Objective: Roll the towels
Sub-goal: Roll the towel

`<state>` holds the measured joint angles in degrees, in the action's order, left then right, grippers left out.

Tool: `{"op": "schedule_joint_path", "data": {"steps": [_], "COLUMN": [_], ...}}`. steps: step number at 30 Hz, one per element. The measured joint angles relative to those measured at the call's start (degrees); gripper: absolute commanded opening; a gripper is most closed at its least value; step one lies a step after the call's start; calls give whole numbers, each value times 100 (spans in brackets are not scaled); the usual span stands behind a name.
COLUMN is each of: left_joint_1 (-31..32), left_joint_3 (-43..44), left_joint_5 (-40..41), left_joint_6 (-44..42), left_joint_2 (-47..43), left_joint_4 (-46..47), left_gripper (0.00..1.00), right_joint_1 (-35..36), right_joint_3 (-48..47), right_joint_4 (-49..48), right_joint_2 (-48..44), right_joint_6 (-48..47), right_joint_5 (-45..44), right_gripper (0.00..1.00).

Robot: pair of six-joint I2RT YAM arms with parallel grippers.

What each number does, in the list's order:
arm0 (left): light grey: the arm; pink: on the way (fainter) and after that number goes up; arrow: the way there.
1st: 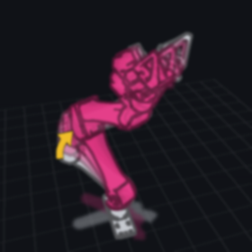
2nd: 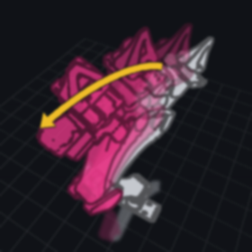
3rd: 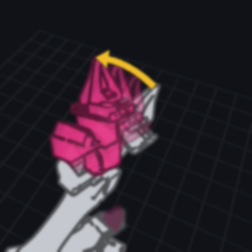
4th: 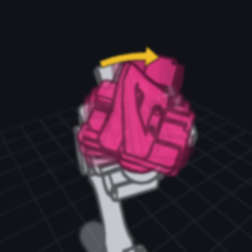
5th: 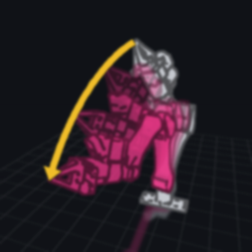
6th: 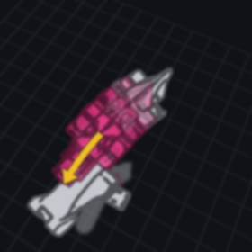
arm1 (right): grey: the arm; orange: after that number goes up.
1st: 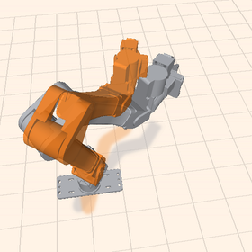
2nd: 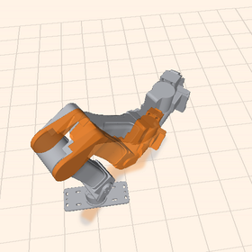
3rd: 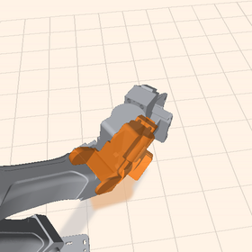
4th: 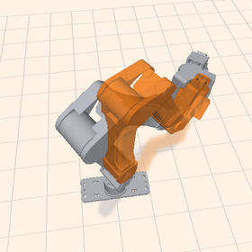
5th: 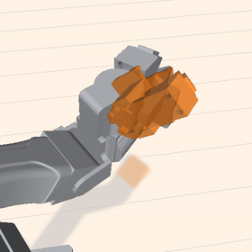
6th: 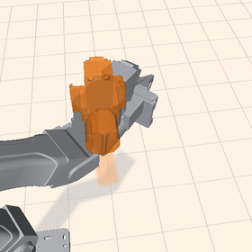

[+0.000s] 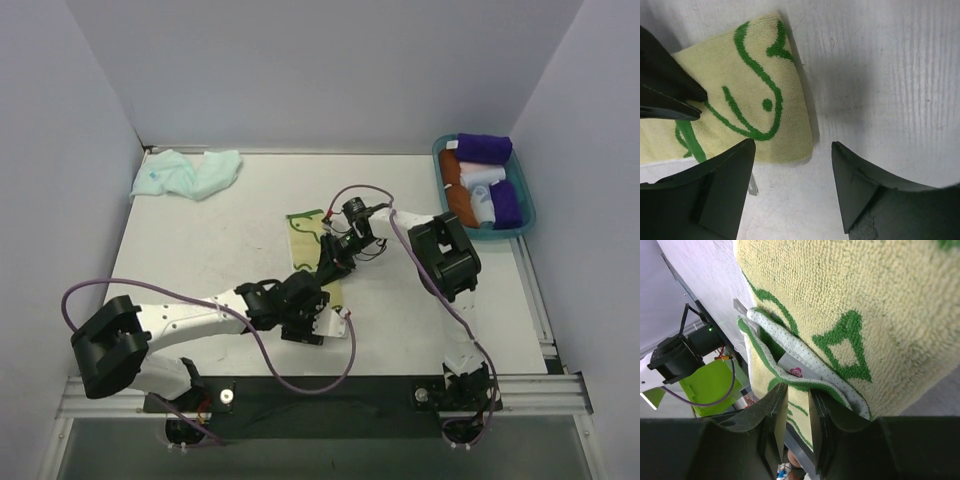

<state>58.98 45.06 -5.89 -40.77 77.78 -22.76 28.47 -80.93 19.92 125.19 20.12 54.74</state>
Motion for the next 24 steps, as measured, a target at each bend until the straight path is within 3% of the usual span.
{"op": "schedule_joint_path", "data": {"steps": [5,13,17,24], "left_joint_1": [374,498,487,162], "left_joint_3": [-4,109,223,612], "left_joint_5": [761,1003,704,-581], "left_joint_6": [-79,-136,9,426], "left_joint_2": [623,1115,1154,1119], "left_joint_4": [243,363,136,-675], "left_gripper": [65,34,19,17], "right_joint_1": [-31,-70,-37,48], "right_joint_3": [48,190,503,1056], "right_joint_4": [-61,-229,-365,-328], "right_joint_2": [0,-11,-179,-621], "right_joint_6": [57,83,42,-140], "right_joint_5": [42,192,240,225], "right_gripper": [25,24,24,33]}}
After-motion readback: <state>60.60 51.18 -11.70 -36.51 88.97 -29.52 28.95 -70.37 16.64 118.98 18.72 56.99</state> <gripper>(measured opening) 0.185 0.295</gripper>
